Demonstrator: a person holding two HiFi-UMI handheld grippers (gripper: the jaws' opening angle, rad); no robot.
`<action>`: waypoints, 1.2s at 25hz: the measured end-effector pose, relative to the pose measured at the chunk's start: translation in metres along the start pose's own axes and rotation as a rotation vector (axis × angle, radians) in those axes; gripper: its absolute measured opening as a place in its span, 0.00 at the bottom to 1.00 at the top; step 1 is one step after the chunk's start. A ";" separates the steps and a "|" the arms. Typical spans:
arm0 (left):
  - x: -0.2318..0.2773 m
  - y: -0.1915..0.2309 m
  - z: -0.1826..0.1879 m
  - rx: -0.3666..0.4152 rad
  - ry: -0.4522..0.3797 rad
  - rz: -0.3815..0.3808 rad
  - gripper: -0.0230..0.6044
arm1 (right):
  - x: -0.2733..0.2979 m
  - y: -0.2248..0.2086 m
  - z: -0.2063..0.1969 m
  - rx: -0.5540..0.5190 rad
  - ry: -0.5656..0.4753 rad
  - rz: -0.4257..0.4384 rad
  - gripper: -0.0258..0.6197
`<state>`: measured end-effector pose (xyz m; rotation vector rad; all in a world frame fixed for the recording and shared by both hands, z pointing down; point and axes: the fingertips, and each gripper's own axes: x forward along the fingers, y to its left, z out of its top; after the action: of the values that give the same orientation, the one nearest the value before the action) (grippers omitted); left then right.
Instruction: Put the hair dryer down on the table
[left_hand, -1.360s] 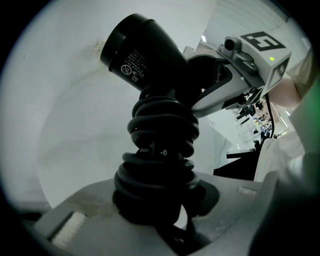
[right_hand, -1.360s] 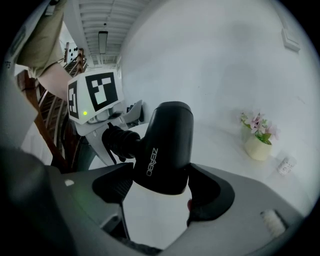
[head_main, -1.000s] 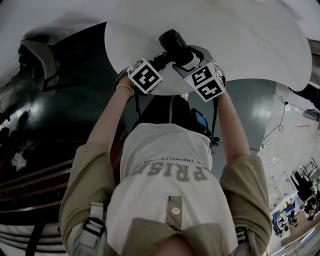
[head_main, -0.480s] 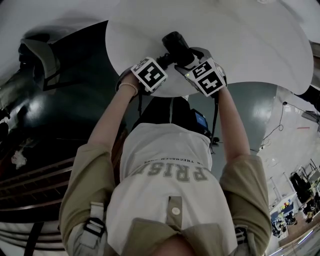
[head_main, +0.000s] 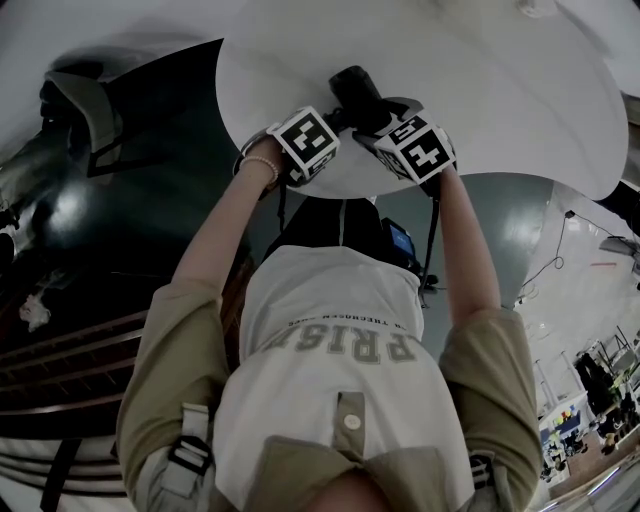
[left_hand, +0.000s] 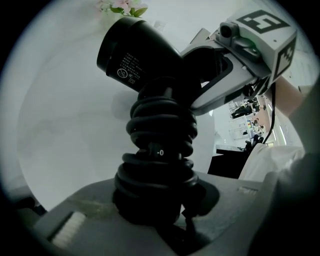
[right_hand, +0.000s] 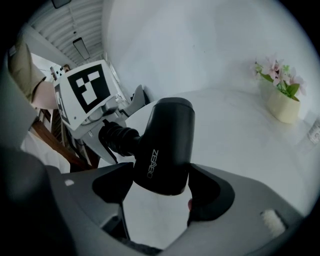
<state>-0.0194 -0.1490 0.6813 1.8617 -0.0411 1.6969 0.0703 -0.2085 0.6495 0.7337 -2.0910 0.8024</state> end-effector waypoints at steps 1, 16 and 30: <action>-0.001 -0.001 0.000 0.002 -0.004 -0.012 0.23 | 0.000 0.000 0.001 0.002 0.004 0.005 0.59; -0.004 -0.006 -0.004 -0.021 0.033 -0.188 0.28 | 0.004 -0.001 0.007 0.094 0.022 0.057 0.58; -0.004 -0.013 -0.012 -0.071 0.178 -0.300 0.33 | 0.001 -0.006 0.006 0.162 0.033 0.092 0.58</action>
<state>-0.0254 -0.1342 0.6722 1.5691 0.2359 1.6199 0.0711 -0.2167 0.6492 0.7091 -2.0589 1.0379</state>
